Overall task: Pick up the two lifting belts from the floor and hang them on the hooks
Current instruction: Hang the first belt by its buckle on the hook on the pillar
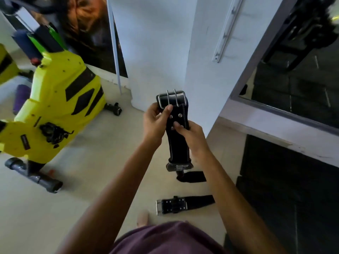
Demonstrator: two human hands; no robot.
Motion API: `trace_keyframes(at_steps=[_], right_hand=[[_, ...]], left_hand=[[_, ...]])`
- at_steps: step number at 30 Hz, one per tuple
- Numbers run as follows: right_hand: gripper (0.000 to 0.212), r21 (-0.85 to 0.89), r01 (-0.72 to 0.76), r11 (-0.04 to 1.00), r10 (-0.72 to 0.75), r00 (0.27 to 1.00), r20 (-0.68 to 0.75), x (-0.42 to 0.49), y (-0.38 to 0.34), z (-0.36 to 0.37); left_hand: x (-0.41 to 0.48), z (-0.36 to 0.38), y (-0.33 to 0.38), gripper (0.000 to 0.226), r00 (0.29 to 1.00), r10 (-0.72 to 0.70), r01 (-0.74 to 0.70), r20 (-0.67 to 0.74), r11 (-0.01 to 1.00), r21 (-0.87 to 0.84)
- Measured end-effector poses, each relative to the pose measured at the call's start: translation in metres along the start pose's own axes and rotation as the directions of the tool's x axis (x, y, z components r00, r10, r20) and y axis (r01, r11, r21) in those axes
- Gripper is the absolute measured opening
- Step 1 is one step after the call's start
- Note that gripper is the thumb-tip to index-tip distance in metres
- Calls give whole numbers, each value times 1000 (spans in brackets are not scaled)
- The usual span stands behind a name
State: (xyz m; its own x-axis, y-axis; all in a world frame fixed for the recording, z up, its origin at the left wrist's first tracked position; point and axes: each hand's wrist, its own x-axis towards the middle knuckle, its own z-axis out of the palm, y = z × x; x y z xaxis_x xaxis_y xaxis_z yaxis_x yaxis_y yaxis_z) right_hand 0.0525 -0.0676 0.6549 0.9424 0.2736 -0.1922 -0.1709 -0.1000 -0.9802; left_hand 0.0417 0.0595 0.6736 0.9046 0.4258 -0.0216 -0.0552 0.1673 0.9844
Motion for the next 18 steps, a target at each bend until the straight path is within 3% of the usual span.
trace_keyframes(at_steps=[3, 6, 11, 14, 18], right_hand=[[26, -7, 85, 996, -85, 996, 41, -12, 3, -10], [17, -91, 93, 992, -85, 993, 84, -22, 30, -13], [20, -48, 91, 995, -86, 991, 101, -22, 22, -5], [23, 144, 105, 984, -111, 993, 34, -9, -25, -4], [24, 190, 182, 965, -173, 983, -62, 9, -88, -12]], left_hand=[[1, 15, 40, 16, 985, 164, -161, -47, 985, 62], [6, 18, 65, 18, 971, 233, -228, -52, 970, 86], [8, 16, 70, 22, 973, 232, -230, 2, 961, 156], [4, 13, 70, 22, 976, 215, -214, 13, 963, 164], [-2, 9, 79, 20, 979, 203, -204, 27, 975, 86]])
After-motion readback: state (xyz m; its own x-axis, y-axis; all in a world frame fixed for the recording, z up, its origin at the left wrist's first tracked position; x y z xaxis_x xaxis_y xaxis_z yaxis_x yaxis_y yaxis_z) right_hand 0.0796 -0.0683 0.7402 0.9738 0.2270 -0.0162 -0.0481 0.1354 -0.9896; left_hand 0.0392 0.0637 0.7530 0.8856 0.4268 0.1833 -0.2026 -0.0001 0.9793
